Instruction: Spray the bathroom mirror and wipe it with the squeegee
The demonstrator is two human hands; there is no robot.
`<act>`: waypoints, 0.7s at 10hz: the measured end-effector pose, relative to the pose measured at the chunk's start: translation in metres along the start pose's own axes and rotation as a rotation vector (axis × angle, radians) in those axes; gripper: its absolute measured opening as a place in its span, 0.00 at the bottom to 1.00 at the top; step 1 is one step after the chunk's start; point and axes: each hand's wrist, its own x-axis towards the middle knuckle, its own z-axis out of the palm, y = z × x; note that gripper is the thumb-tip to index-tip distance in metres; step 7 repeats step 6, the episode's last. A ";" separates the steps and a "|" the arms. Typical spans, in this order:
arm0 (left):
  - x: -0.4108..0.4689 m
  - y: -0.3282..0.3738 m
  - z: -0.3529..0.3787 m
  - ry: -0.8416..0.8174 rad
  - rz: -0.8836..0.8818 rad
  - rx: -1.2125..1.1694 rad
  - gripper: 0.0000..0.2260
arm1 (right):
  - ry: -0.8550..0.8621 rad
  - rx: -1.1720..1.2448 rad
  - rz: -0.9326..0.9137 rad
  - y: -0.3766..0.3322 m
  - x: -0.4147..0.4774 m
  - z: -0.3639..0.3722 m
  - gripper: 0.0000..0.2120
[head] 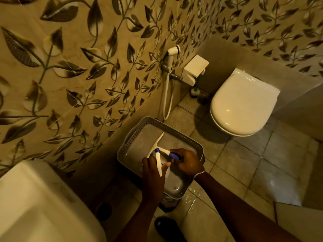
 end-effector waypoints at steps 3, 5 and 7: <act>0.001 -0.007 0.002 -0.102 0.003 -0.050 0.27 | 0.012 -0.017 0.053 0.009 -0.023 0.000 0.25; -0.014 -0.017 -0.033 -0.189 0.061 0.135 0.54 | 0.040 -0.243 0.010 -0.016 -0.041 -0.024 0.35; -0.019 -0.008 -0.060 -0.158 0.157 0.298 0.57 | 0.049 -0.336 0.012 -0.038 -0.053 -0.042 0.38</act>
